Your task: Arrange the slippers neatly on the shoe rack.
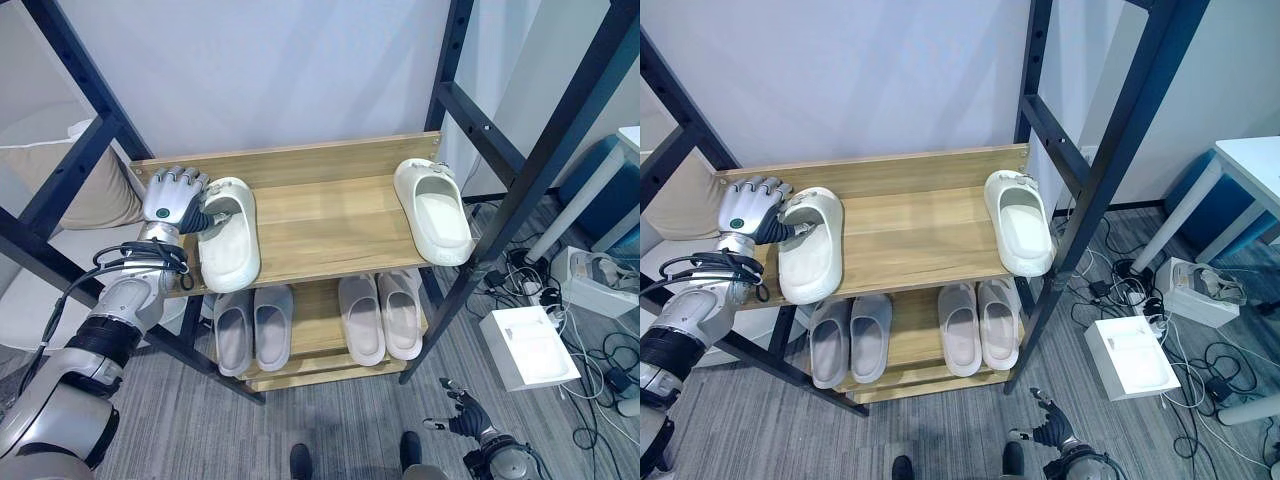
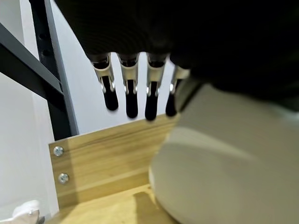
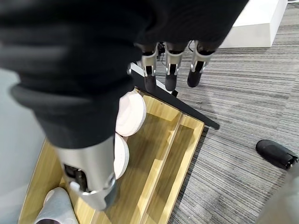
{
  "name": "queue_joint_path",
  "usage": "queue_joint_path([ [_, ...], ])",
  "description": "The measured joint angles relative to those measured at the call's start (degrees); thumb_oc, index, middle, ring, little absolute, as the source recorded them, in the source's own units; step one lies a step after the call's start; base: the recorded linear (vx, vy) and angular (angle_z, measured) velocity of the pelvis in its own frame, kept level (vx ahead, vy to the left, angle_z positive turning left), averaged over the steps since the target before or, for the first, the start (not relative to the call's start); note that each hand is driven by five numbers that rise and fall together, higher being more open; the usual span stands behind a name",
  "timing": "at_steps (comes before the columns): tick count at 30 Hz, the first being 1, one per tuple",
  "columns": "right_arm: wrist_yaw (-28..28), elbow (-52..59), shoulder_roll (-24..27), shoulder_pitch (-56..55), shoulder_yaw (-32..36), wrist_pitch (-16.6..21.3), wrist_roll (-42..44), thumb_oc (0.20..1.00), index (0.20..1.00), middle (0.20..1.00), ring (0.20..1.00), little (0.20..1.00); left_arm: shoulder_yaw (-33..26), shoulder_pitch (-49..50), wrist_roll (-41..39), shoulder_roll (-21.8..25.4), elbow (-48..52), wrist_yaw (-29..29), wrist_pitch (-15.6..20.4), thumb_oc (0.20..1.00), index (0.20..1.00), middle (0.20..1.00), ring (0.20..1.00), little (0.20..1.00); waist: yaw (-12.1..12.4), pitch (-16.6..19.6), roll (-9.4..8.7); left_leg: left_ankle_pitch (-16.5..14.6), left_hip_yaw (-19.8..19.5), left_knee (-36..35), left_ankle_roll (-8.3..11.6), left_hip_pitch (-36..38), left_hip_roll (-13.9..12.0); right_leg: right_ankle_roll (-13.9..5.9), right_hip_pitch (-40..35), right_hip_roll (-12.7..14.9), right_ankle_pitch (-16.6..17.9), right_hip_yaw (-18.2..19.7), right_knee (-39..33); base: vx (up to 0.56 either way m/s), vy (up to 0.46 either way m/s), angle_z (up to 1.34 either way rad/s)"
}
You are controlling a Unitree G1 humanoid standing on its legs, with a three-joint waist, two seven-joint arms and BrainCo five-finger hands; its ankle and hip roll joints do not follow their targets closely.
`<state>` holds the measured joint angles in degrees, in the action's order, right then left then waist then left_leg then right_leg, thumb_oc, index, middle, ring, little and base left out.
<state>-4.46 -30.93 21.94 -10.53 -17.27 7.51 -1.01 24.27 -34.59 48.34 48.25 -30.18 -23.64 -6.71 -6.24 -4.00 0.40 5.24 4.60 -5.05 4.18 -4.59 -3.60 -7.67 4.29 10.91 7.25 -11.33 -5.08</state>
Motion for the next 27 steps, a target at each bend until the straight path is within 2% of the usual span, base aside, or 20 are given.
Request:
queue_joint_path([
  [8,-0.01,-0.02,-0.04,-0.51,-0.01,-0.03,0.0,1.0,1.0,1.0,1.0,1.0,0.5,-1.95,0.01,-0.21,-0.09,0.11,-0.96,0.2,0.2,0.2,0.2,0.2,-0.34,-0.08,-0.47,0.13,0.7,0.0,0.17,-0.44,-0.14,0.06,0.85,-0.1,0.3,0.52,0.0,0.0,0.001,-0.04],
  [14,-0.07,-0.05,-0.15,-0.39,0.05,-0.03,0.05,1.0,1.0,1.0,1.0,1.0,0.79,-1.96,0.03,-1.4,4.28,1.35,-0.61,0.2,0.2,0.2,0.2,0.2,-0.28,-0.14,-0.49,0.2,0.67,0.01,0.1,-0.34,-0.17,-0.04,0.66,-0.13,0.37,0.44,-0.01,0.0,0.0,0.0],
  [19,-0.23,-0.1,-0.09,0.44,0.12,-0.06,1.19,1.0,1.0,1.0,1.0,1.0,5.3,-3.63,0.13,-5.36,11.65,1.6,2.5,0.2,0.2,0.2,0.2,0.2,-0.92,-0.6,0.12,0.36,0.6,0.01,-0.18,-0.08,-0.2,-0.64,0.3,-0.14,0.72,0.29,-0.01,-0.01,-0.015,0.0],
  [20,-0.25,-0.09,-0.08,0.67,0.1,-0.09,1.2,1.0,1.0,1.0,1.0,1.0,6.21,-4.27,0.15,-6.17,11.65,1.68,2.79,0.2,0.2,0.2,0.2,0.2,-1.09,-0.71,0.29,0.36,0.64,0.03,-0.18,-0.04,-0.21,-0.65,0.31,-0.16,0.71,0.32,-0.01,-0.03,-0.055,-0.03],
  [21,-0.38,-0.03,-0.06,1.04,0.02,-0.08,1.22,1.0,1.0,1.0,1.0,1.0,10.09,-8.14,0.18,-9.9,9.78,1.81,3.11,0.2,0.2,0.2,0.2,0.2,-2.03,-1.27,1.21,0.36,0.72,0.04,-0.18,0.15,-0.3,-0.66,0.28,-0.25,0.71,0.47,-0.01,-0.01,-0.04,-0.06],
  [22,-0.37,-0.03,-0.07,1.33,-0.01,-0.09,1.22,1.0,1.0,1.0,1.0,1.0,10.25,-8.58,0.17,-10.31,9.61,1.82,3.13,0.2,0.2,0.2,0.2,0.2,-1.99,-1.42,1.42,0.35,0.71,0.02,-0.17,0.16,-0.3,-0.65,0.27,-0.27,0.71,0.5,-0.01,-0.01,-0.044,-0.13],
  [23,-0.52,-0.06,-0.06,1.8,0.43,-0.01,1.84,1.0,1.0,1.0,1.0,1.0,10.67,-9.85,0.06,-12.37,8.64,1.68,2.9,0.2,0.2,0.2,0.2,0.2,-3.16,-1.77,1.98,0.26,1.19,0.03,-0.15,0.37,-0.38,-0.62,0.38,-0.36,0.63,1.1,-0.01,-0.01,-0.028,-0.23],
  [27,-1.23,1.78,0.95,0.67,1.56,-0.01,2.3,1.0,1.0,1.0,1.0,1.0,11.26,-12.59,0.06,-16.01,5.3,1.25,2.29,0.2,0.2,0.2,0.2,0.2,-5.14,-2.53,3.5,-0.2,2.68,0.02,-0.18,0.8,-0.5,-0.67,0.95,-0.53,0.73,2.64,-0.01,0.0,-0.028,-0.2],
])
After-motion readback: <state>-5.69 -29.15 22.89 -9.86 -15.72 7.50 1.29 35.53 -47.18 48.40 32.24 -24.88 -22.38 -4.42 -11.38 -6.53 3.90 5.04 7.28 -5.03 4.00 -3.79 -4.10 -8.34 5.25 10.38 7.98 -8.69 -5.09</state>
